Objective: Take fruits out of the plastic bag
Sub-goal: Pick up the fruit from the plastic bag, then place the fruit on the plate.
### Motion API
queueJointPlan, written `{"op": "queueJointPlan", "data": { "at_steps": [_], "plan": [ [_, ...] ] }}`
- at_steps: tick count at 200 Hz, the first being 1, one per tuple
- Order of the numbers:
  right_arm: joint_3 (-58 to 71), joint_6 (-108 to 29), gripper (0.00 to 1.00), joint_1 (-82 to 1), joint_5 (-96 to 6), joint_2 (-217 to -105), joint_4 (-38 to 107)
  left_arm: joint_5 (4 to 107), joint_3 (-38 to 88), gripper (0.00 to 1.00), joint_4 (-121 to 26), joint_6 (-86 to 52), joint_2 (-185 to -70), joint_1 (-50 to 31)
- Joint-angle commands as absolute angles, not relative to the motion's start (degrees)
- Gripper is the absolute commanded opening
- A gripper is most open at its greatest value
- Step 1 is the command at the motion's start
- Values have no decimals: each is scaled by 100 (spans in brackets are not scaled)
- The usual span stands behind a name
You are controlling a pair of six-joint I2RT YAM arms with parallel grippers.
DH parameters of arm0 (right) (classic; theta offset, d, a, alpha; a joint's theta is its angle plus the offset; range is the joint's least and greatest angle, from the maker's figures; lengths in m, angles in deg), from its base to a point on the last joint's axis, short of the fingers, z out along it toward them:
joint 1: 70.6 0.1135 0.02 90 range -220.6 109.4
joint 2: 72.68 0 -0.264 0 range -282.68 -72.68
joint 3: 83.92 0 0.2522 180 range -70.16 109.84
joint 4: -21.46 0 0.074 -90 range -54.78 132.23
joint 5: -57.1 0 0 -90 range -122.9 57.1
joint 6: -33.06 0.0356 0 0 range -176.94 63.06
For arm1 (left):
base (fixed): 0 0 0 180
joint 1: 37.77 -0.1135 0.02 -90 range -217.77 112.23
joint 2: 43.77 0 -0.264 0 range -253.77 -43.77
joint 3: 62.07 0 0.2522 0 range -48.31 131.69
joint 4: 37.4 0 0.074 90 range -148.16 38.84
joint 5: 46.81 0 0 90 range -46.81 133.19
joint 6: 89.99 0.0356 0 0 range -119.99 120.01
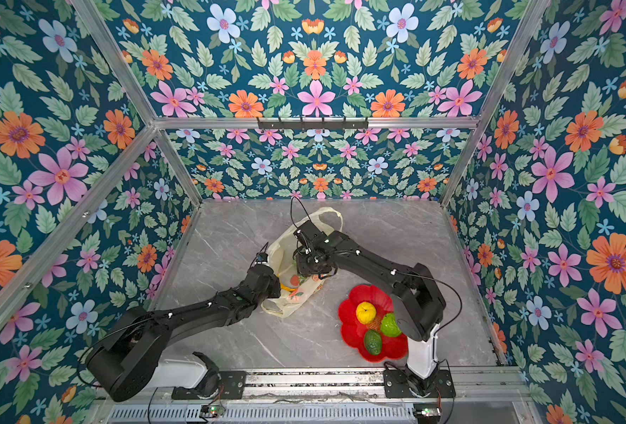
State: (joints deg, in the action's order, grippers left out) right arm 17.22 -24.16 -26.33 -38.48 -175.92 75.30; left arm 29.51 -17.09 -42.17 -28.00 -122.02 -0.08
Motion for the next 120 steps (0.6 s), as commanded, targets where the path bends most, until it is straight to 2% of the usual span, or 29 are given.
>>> {"op": "queueJointPlan", "data": {
  "at_steps": [1,29,78,120],
  "plan": [
    [1258,-2266,56,-2807,-4089,-17070,7583,2789,-1642,25,-4351,-2535,-12154,-7],
    [305,-1977,56,-3254,-4276,-16047,7461,2711,-1697,25,-4272,-2417,-12127,-7],
    [-1411,-1460,54,-4556,-4754,-14398,7240,2740,-1847,26,-4023,-2416,-12102,-8],
    [-2269,-1197,53,-5404,-5163,-13631,7035,2773,-1887,26,-3930,-2445,-12172,-10]
  ]
}}
